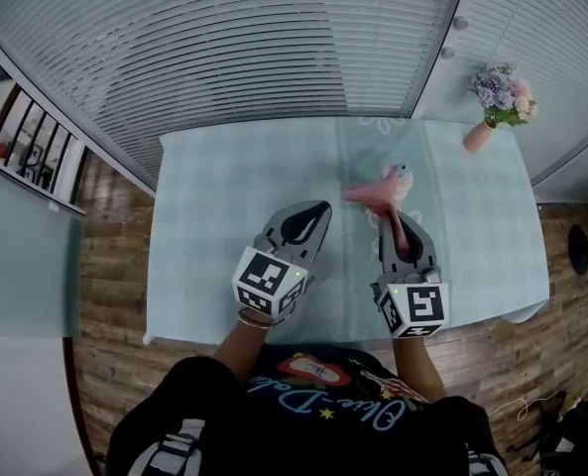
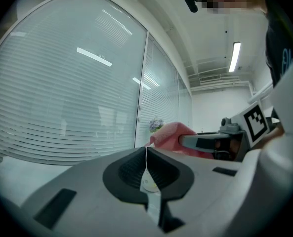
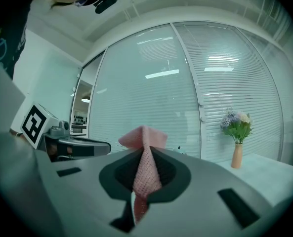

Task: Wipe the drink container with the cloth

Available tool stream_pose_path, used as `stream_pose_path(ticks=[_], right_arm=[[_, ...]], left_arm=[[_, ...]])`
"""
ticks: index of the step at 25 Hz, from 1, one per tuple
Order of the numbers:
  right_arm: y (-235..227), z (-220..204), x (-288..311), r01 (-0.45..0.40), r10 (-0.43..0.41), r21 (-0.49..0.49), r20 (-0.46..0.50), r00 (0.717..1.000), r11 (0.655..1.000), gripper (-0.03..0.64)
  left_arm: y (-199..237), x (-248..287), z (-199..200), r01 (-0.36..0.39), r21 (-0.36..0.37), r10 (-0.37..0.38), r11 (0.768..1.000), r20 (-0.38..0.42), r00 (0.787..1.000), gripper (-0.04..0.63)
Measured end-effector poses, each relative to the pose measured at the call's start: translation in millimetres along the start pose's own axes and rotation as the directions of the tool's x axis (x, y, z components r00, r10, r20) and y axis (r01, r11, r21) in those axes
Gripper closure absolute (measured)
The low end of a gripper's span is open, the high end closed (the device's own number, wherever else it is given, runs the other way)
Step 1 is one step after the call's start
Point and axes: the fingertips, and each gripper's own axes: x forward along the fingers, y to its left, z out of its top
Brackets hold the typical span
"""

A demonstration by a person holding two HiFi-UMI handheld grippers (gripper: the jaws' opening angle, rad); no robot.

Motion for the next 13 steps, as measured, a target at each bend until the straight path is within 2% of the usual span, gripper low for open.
stream_pose_path(ticks=[13], right_arm=[[1.3, 1.7, 3.5, 0.001, -0.001, 0.006, 0.01, 1.0, 1.0, 0.606]], left_arm=[[6.1, 0.5, -0.7, -0.002, -0.006, 0.002, 1.0, 0.003, 1.0, 0.591]])
